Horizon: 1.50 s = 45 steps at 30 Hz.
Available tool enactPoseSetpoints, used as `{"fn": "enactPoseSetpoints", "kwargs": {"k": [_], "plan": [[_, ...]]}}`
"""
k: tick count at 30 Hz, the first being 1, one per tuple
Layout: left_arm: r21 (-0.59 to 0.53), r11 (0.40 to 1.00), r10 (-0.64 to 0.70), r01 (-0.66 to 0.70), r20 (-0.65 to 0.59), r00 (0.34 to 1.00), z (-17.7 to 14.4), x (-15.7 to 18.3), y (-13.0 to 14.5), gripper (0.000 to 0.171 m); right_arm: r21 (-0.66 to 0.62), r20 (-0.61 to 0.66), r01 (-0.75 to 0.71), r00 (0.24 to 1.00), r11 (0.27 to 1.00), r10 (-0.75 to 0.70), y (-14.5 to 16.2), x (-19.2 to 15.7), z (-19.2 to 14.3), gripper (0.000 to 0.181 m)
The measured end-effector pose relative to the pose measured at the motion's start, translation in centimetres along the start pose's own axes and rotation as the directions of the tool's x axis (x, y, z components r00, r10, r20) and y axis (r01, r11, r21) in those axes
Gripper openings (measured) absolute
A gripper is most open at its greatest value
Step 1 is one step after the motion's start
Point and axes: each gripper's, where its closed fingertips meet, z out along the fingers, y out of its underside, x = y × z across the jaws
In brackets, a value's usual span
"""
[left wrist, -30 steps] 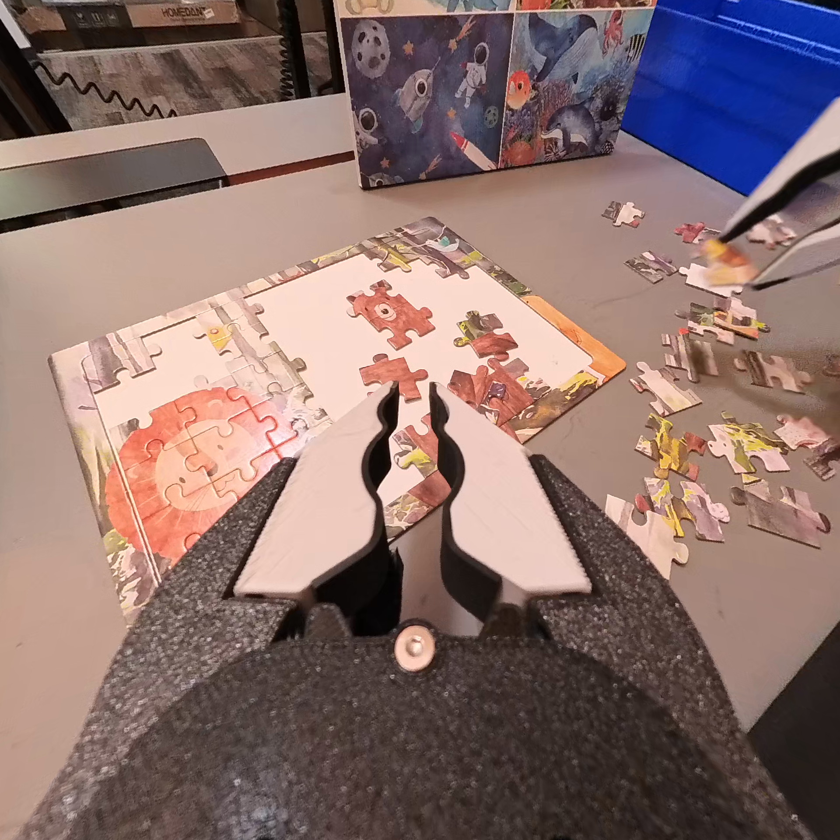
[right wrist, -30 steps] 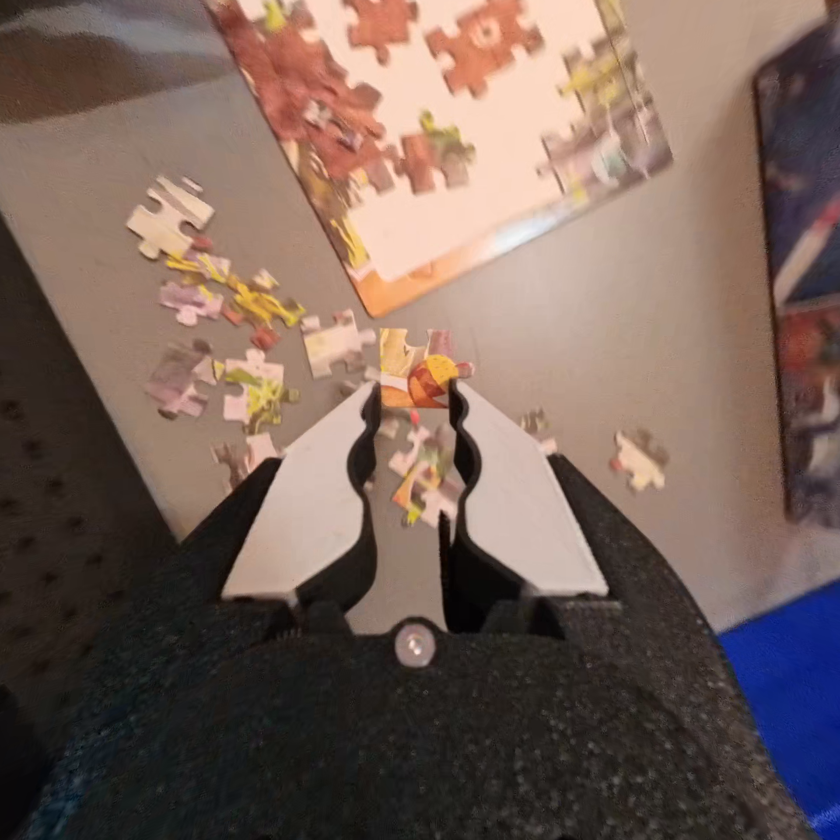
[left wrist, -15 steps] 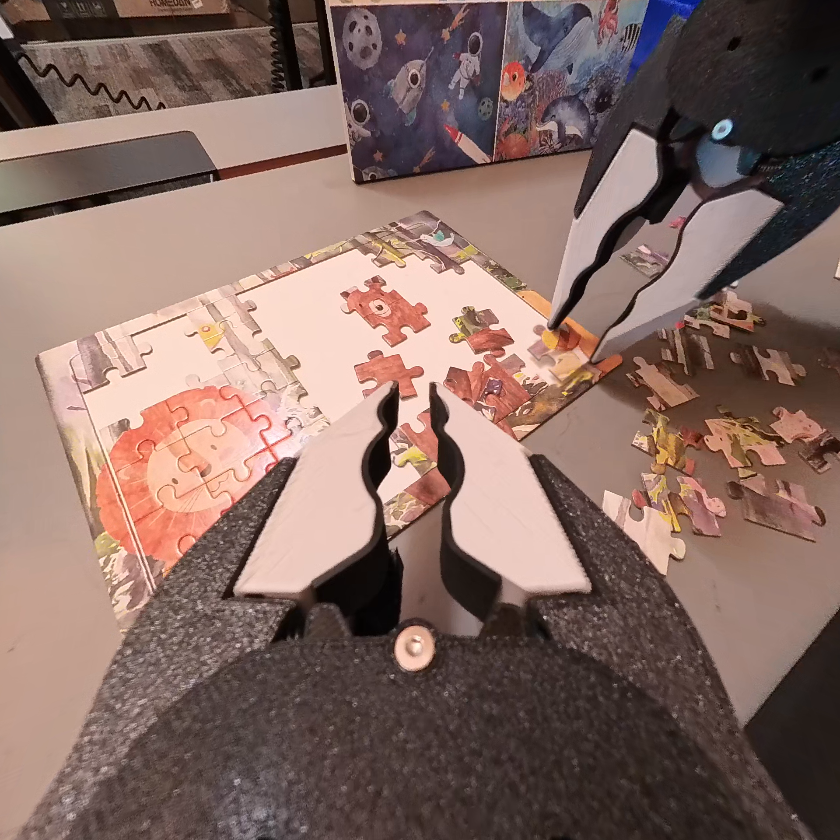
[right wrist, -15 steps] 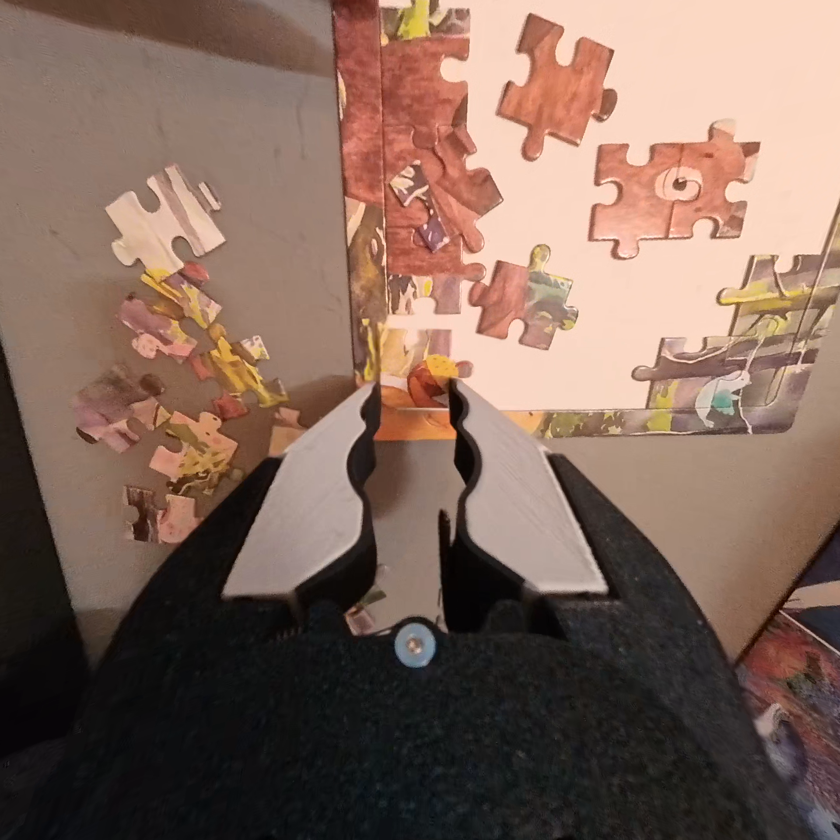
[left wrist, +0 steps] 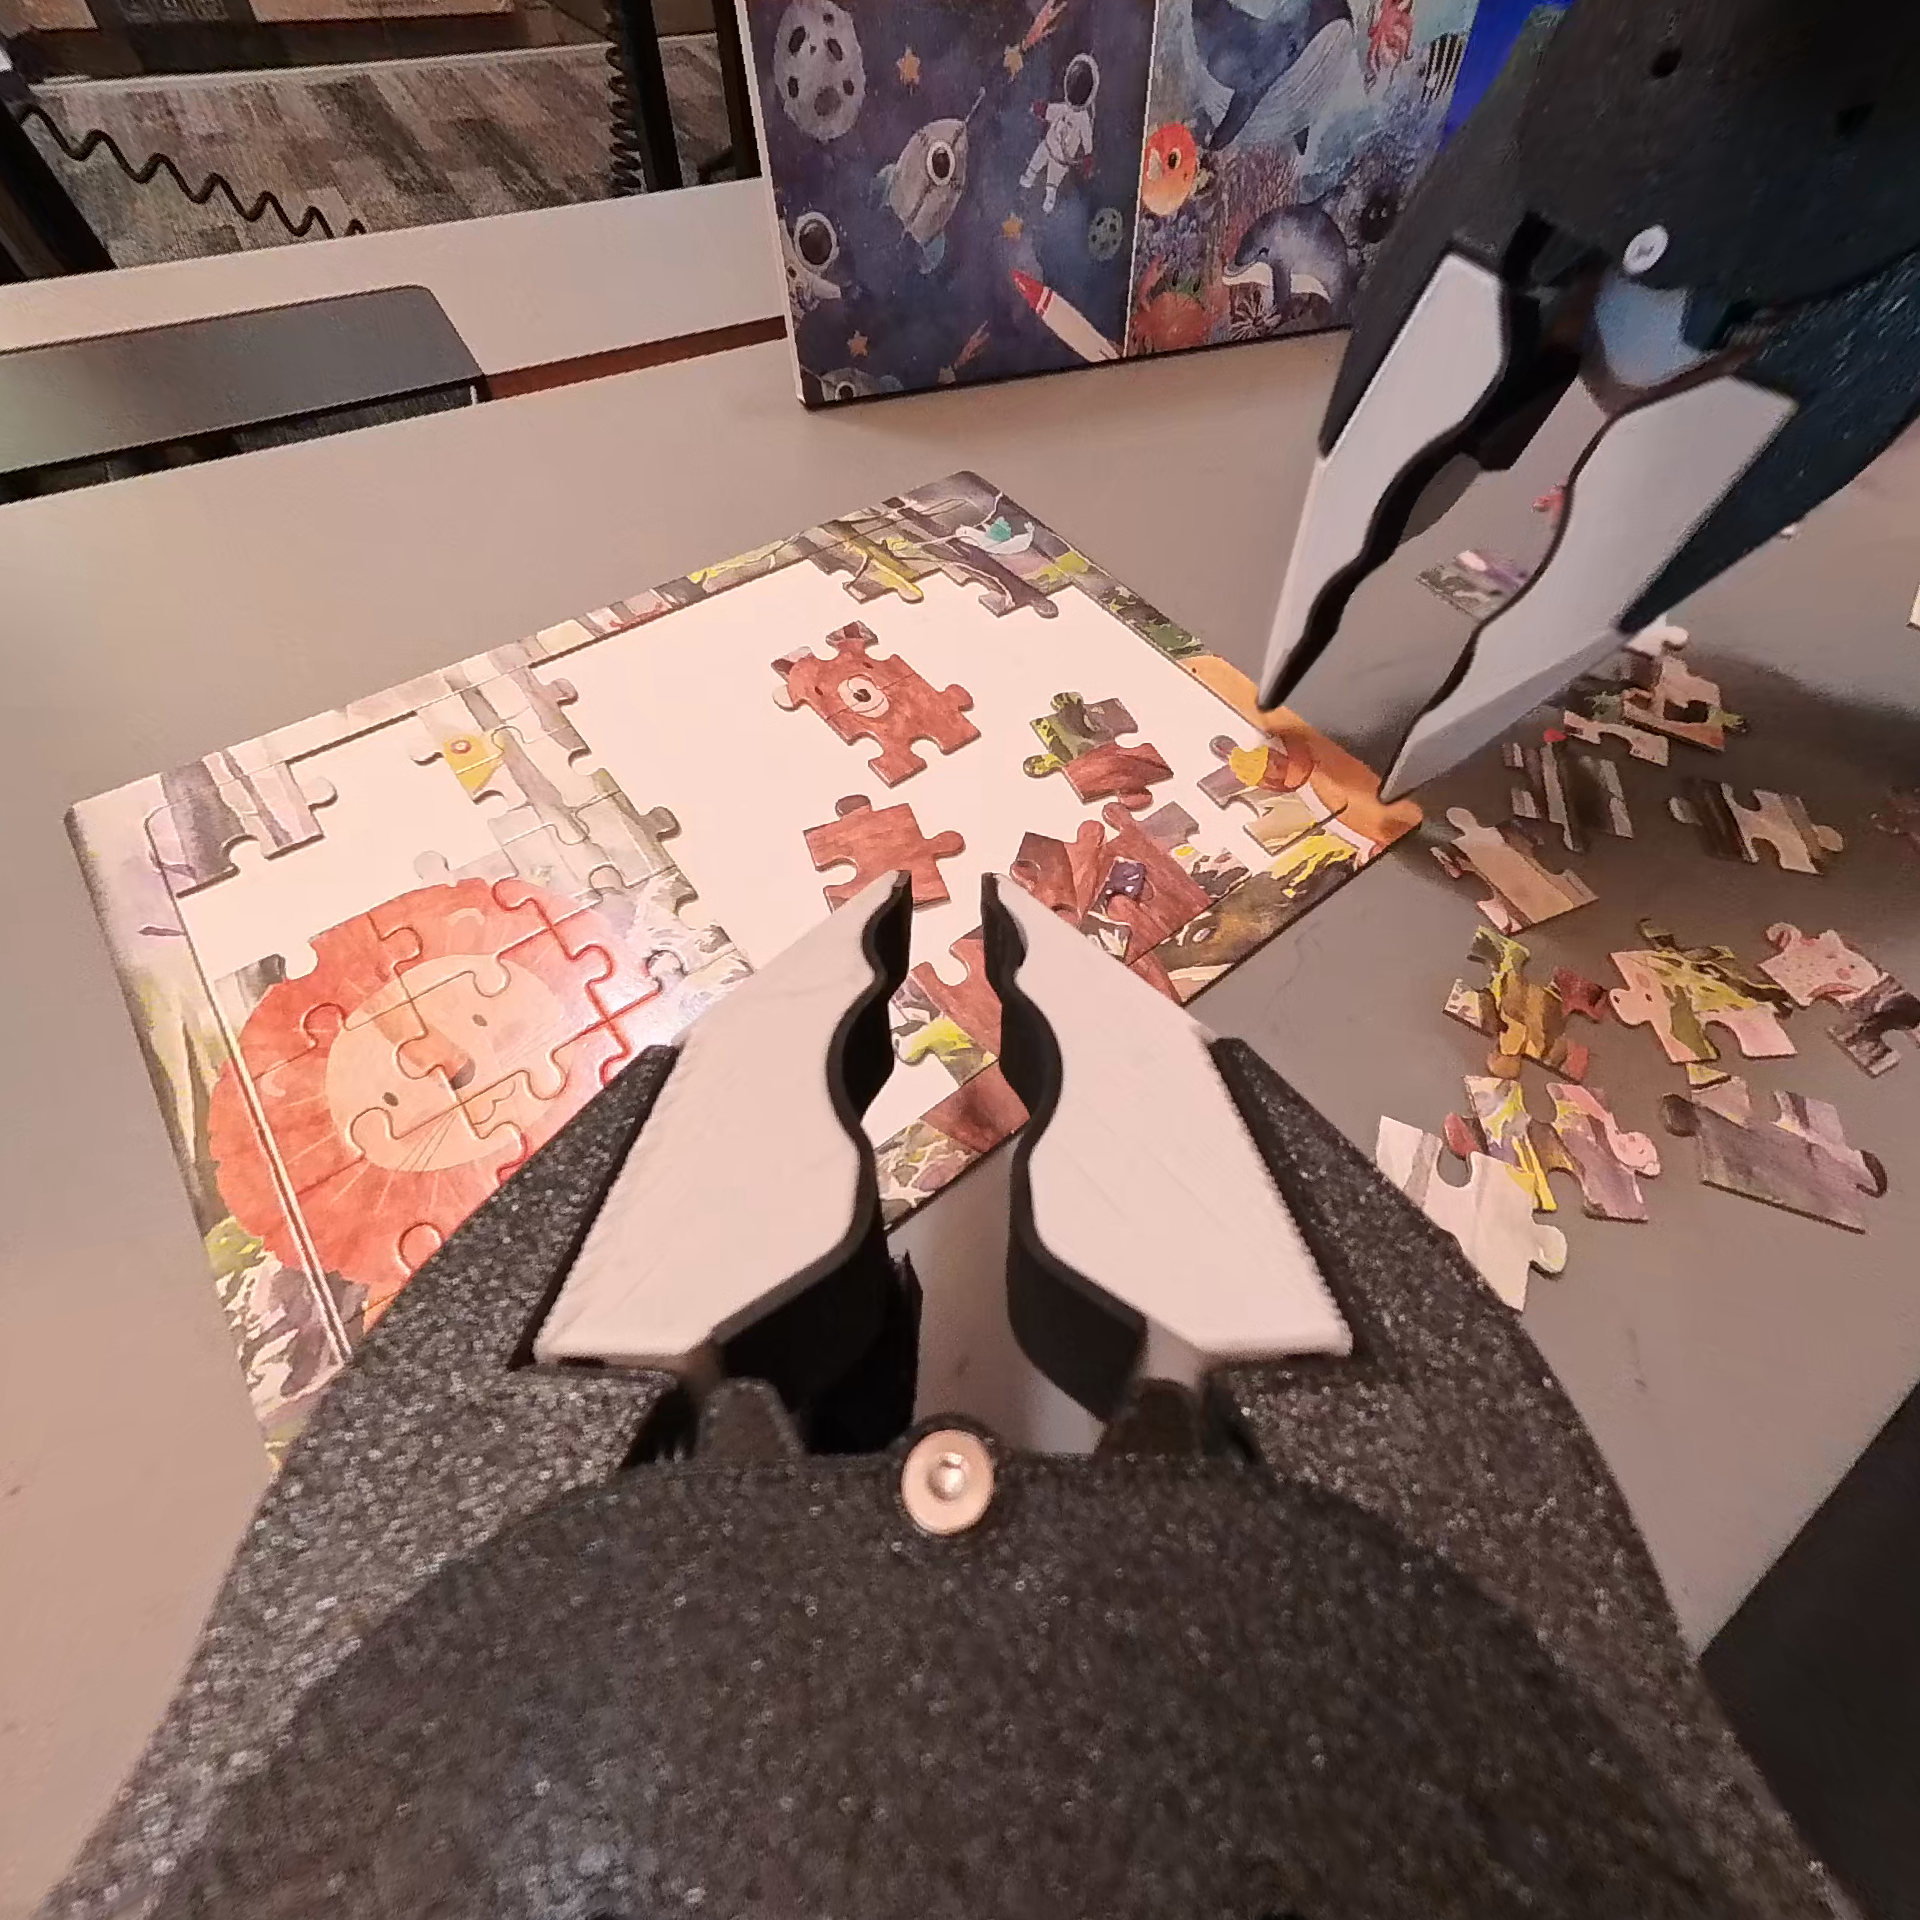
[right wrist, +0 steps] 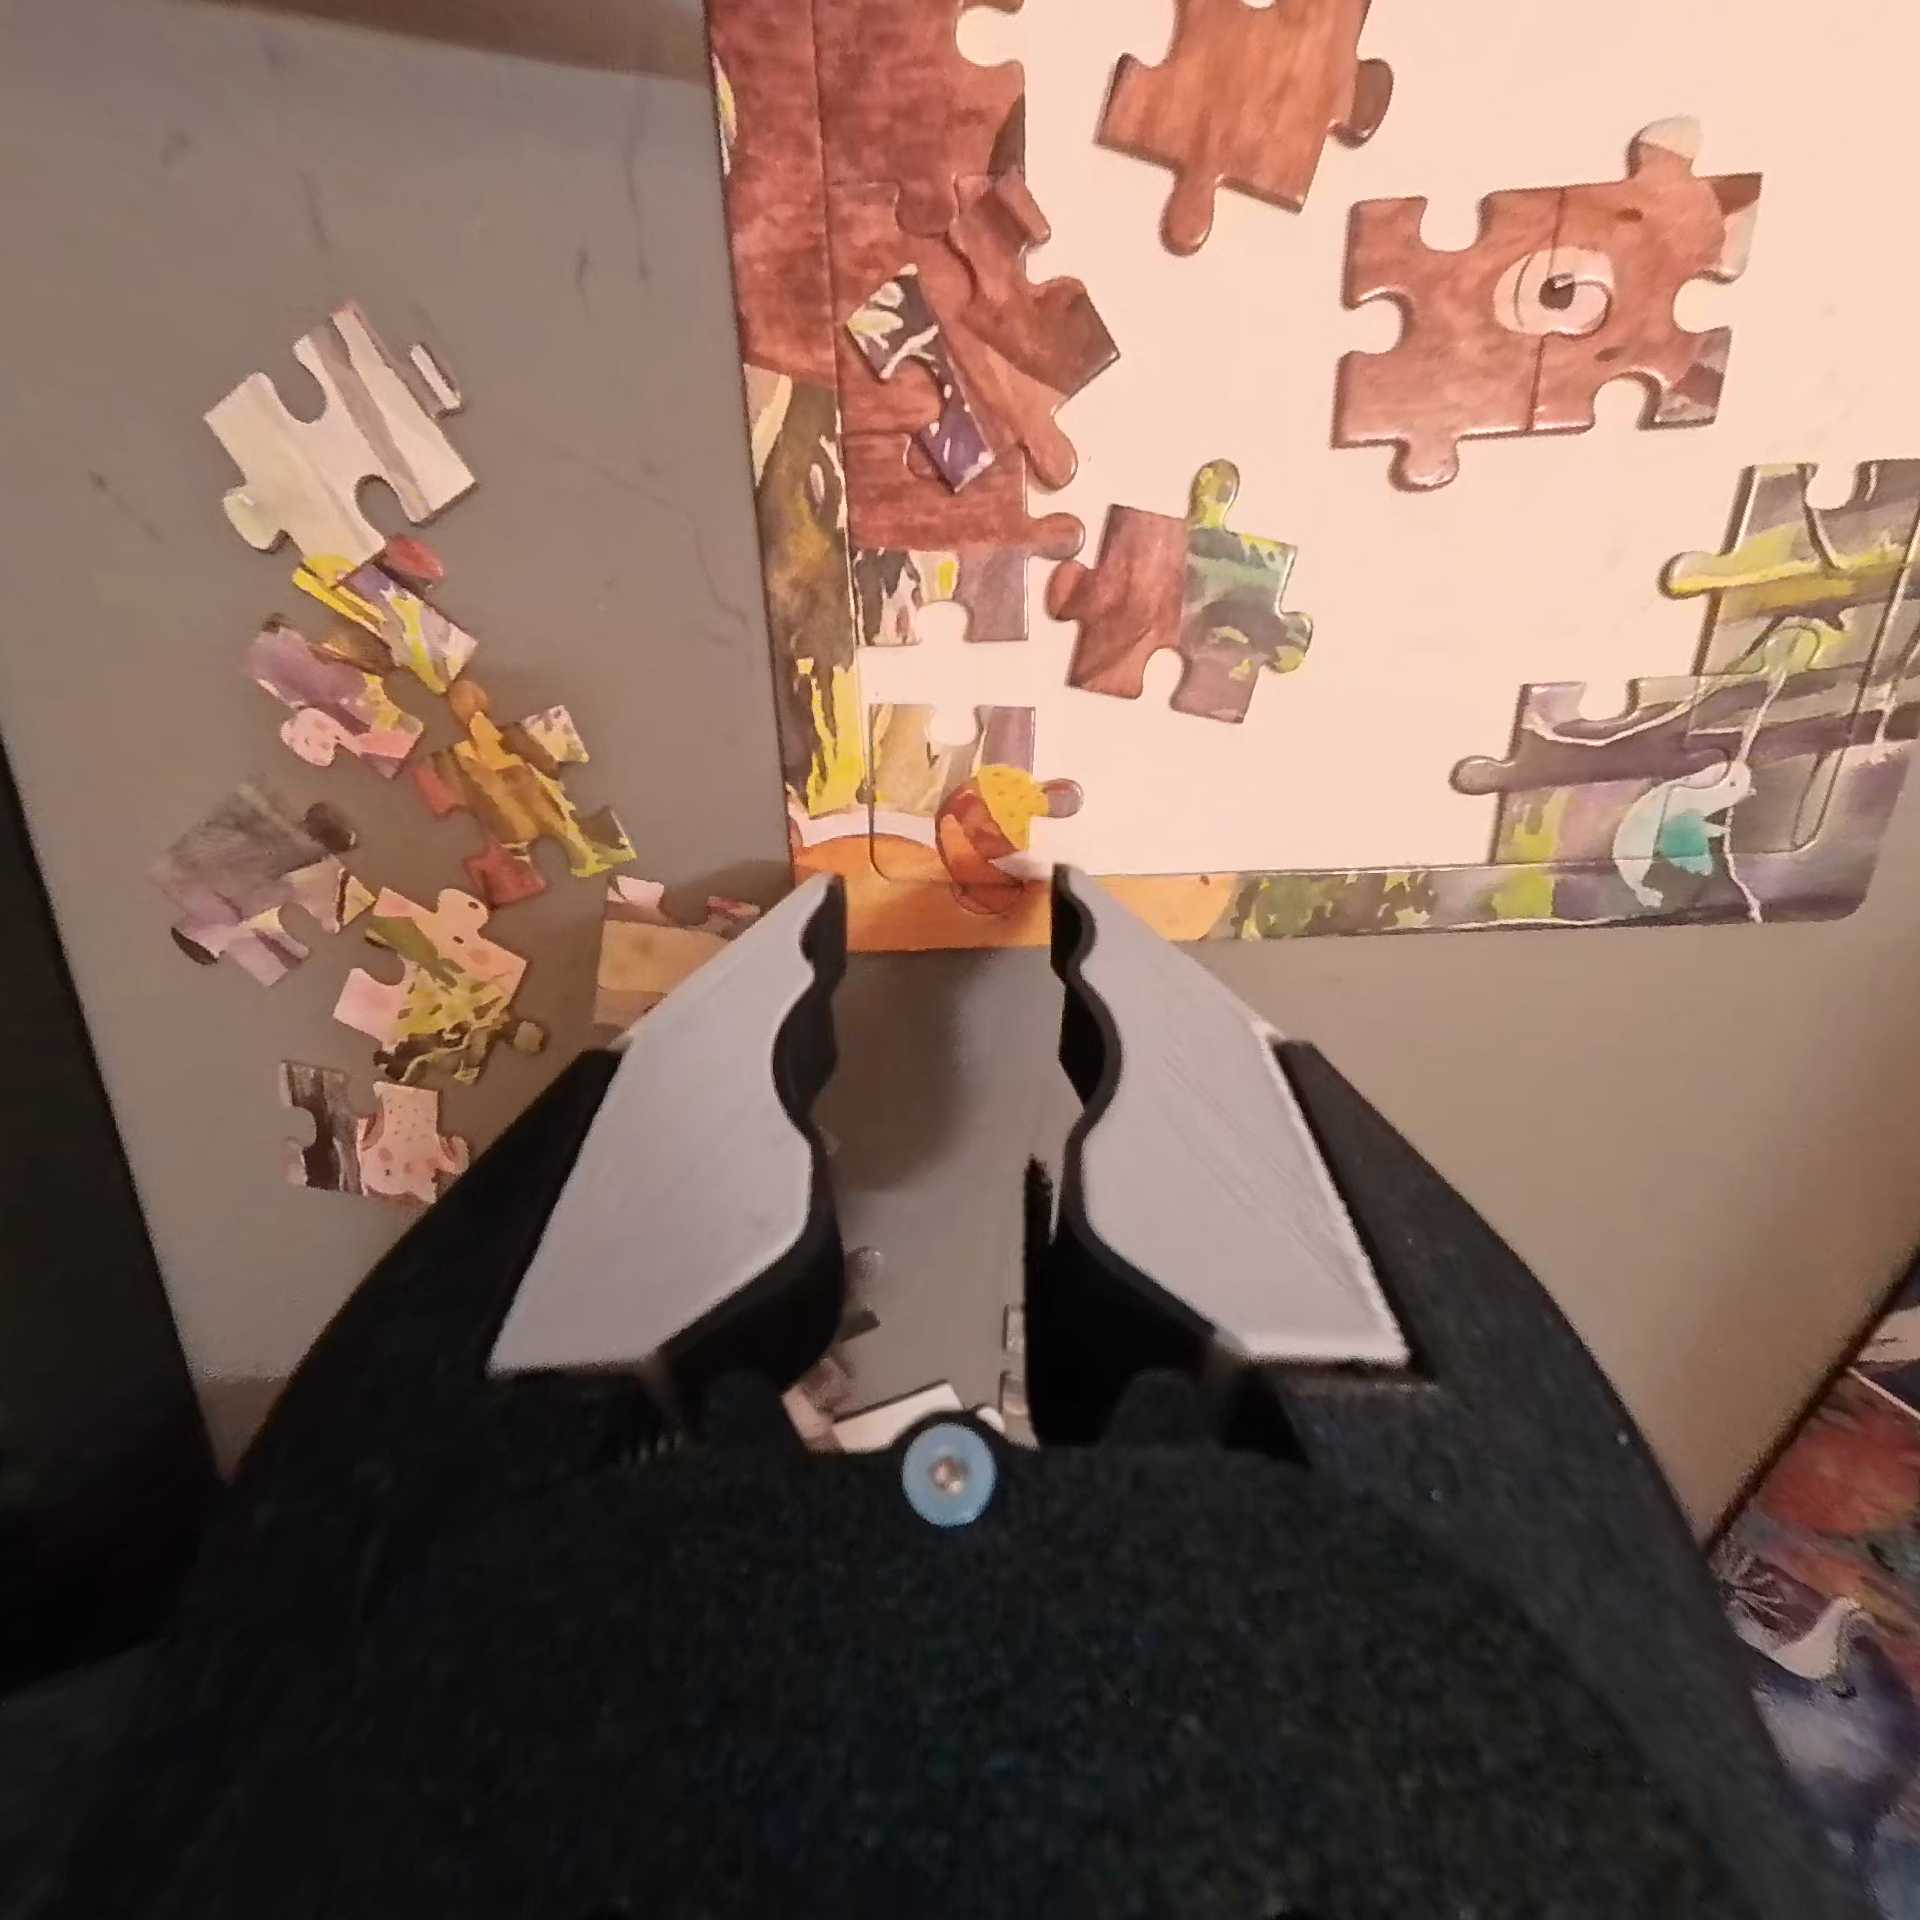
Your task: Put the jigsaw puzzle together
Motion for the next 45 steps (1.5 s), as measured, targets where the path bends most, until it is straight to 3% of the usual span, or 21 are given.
{"fn": "enactPoseSetpoints", "kwargs": {"k": [5,9,13,21,34,39,41,45], "plan": [[-0.002,1.0,0.002,-0.002,-0.001,1.0,0.0,0.0,0.0,0.012,0.11,-0.023,-0.033,0.999,0.993,0.036,-1.4,0.7,-0.4,0.015],[-0.001,1.0,0.002,-0.002,-0.001,1.0,0.0,0.0,0.0,0.012,0.085,-0.001,-0.028,1.0,0.996,0.028,-1.1,0.3,0.9,0.0],[-0.001,1.0,0.001,-0.001,-0.001,1.0,0.0,0.0,0.0,0.012,0.068,0.046,-0.019,0.999,0.997,0.016,-0.9,-0.5,1.0,0.0],[-0.006,1.0,0.004,-0.004,-0.005,1.0,0.1,0.1,0.1,0.012,0.1,-0.014,-0.011,1.0,0.995,0.012,-2.2,0.4,0.8,0.001],[-0.004,1.0,0.002,-0.002,-0.003,1.0,0.0,-0.1,0.1,0.012,0.039,0.006,-0.033,0.999,0.999,0.033,-0.9,0.0,0.5,0.0],[-0.006,1.0,0.004,-0.004,-0.005,1.0,0.0,-0.1,0.1,0.012,0.06,-0.17,-0.153,0.972,0.986,0.161,0.2,2.3,-1.8,0.0],[-0.007,1.0,0.007,-0.007,-0.007,1.0,0.0,0.0,0.1,0.012,0.124,-0.237,-0.242,0.935,0.962,0.265,0.8,2.9,-2.5,0.001],[-0.012,1.0,0.022,-0.022,-0.009,1.0,0.0,0.1,0.3,0.012,0.36,-0.163,-0.37,0.879,0.856,0.448,0.9,1.6,-2.1,0.0]]}}
